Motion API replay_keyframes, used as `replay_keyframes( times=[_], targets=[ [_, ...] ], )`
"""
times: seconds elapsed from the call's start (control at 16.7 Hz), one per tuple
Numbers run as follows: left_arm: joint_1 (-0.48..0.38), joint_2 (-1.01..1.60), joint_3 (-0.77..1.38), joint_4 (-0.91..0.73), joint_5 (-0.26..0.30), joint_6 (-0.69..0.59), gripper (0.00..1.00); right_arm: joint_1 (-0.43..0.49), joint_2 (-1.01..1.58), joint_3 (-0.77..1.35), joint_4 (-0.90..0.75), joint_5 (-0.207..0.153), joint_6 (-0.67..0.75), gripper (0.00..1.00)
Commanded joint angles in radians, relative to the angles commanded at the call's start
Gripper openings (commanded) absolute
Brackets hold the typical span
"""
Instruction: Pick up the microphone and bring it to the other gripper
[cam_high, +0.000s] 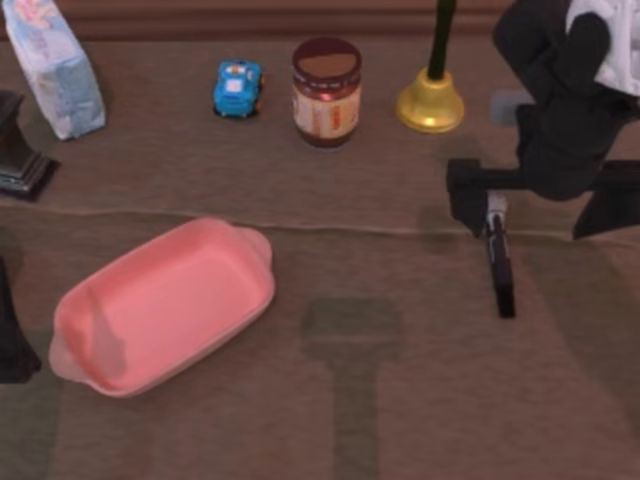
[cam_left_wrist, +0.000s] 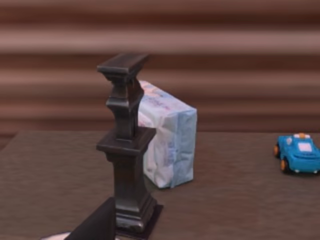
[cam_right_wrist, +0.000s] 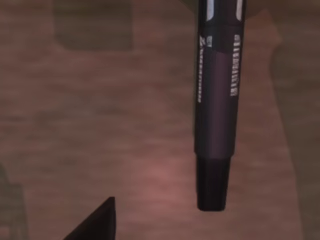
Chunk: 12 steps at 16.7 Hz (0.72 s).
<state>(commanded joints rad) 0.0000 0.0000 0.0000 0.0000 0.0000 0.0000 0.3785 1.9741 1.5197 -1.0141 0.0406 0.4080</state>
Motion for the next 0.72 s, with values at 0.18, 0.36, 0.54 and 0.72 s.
replay_keyframes(
  times=[0.18,0.36,0.54,0.72],
  targets=[
    [0.0,0.0,0.0,0.0,0.0,0.0,1.0,0.014,0.065,0.06,-0.03,0.001,0.015,1.0],
    [0.0,0.0,0.0,0.0,0.0,0.0,1.0,0.014,0.068,0.062,-0.031,0.001,0.015,1.0],
    [0.0,0.0,0.0,0.0,0.0,0.0,1.0,0.009,0.067,0.057,-0.026,0.0,0.014,1.0],
    [0.0,0.0,0.0,0.0,0.0,0.0,1.0,0.01,0.103,0.02,0.044,0.001,0.011,1.0]
  ],
)
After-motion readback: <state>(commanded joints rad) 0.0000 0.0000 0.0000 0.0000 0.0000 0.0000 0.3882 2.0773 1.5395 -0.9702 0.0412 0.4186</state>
